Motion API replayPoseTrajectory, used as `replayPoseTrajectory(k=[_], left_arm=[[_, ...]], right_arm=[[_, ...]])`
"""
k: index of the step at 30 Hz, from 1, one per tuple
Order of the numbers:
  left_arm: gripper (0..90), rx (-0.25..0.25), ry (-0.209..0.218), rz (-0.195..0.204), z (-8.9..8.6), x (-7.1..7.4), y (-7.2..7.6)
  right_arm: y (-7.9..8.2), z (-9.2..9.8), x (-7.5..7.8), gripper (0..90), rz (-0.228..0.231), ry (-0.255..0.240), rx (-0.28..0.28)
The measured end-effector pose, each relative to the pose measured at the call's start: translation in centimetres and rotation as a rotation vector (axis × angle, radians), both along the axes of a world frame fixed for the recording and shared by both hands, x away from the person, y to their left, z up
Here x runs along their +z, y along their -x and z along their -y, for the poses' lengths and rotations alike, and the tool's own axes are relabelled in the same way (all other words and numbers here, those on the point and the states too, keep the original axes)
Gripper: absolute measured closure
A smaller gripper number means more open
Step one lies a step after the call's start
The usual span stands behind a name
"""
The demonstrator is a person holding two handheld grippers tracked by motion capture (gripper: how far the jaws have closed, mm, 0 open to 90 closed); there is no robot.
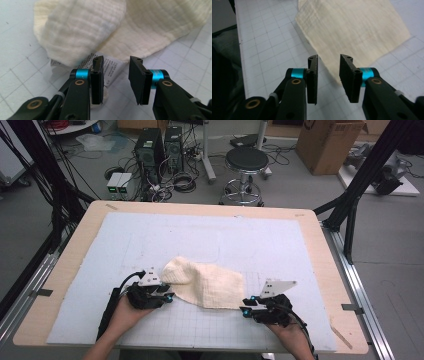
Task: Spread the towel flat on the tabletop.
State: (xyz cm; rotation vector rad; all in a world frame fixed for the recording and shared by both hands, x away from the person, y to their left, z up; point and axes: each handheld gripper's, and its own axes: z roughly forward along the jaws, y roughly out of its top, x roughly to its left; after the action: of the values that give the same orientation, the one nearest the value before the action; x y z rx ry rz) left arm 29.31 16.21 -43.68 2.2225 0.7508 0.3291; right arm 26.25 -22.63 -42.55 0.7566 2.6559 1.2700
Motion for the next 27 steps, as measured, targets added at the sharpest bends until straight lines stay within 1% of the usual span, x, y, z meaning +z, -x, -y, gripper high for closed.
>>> replayPoseTrajectory(k=[1,3,6,7,9,11,12,14,15,16,17,19,21,24,25,27], left_arm=[[66.4,0.000,-0.007,0.010,0.1,0.0,0.0],[71.7,0.004,-0.021,0.025,0.1,0.0,0.0],[78.5,0.010,-0.031,0.045,0.2,-0.1,0.0],[81.3,0.008,-0.034,0.053,0.2,-0.1,-0.1],[85.5,0.006,-0.032,0.054,0.1,-0.1,-0.1],[87.0,0.009,-0.036,0.054,0.0,0.1,0.0],[87.2,0.009,-0.027,0.054,-0.1,0.2,0.1],[87.3,0.006,-0.023,0.063,-0.3,0.6,0.5],[87.3,0.004,-0.020,0.071,-0.4,0.7,0.8],[87.3,0.001,-0.017,0.074,-0.7,1.0,1.2],[87.3,-0.002,-0.004,0.077,-0.8,1.2,1.5],[87.4,0.004,0.021,0.085,-1.4,1.6,2.6],[87.4,0.004,0.037,0.091,-2.0,1.8,3.6],[87.4,0.001,0.049,0.107,-2.6,2.0,5.4],[87.5,-0.003,0.051,0.114,-2.7,2.0,6.0],[87.4,-0.010,0.049,0.118,-3.0,2.0,7.1]], right_arm=[[-0.3,-0.3,-0.2,62.3,0.003,0.014,0.004],[-0.7,-0.9,-0.6,62.1,-0.015,0.029,0.020],[-1.2,-1.4,-1.1,63.2,-0.019,0.077,0.022],[-1.3,-1.6,-1.3,65.5,-0.016,0.092,0.021],[-1.4,-1.6,-1.2,73.5,-0.005,0.099,0.014],[-1.7,-1.5,-1.3,80.8,0.001,0.100,0.016],[-1.8,-1.5,-1.3,83.7,-0.005,0.099,0.014],[-2.0,-1.4,-1.3,86.4,-0.008,0.093,0.022],[-1.9,-1.4,-1.2,86.8,-0.012,0.094,0.018],[-1.8,-1.4,-1.1,87.0,-0.012,0.093,0.020],[-1.5,-1.4,-0.9,87.1,-0.009,0.082,0.021],[-0.9,-1.4,-0.5,87.1,0.000,0.067,0.029],[0.1,-1.3,0.1,87.1,0.015,0.046,0.038],[1.6,-1.2,0.8,87.1,0.036,0.025,0.051],[2.0,-1.2,0.9,87.1,0.024,0.018,0.058],[2.8,-1.3,1.0,87.1,0.013,0.020,0.069]])
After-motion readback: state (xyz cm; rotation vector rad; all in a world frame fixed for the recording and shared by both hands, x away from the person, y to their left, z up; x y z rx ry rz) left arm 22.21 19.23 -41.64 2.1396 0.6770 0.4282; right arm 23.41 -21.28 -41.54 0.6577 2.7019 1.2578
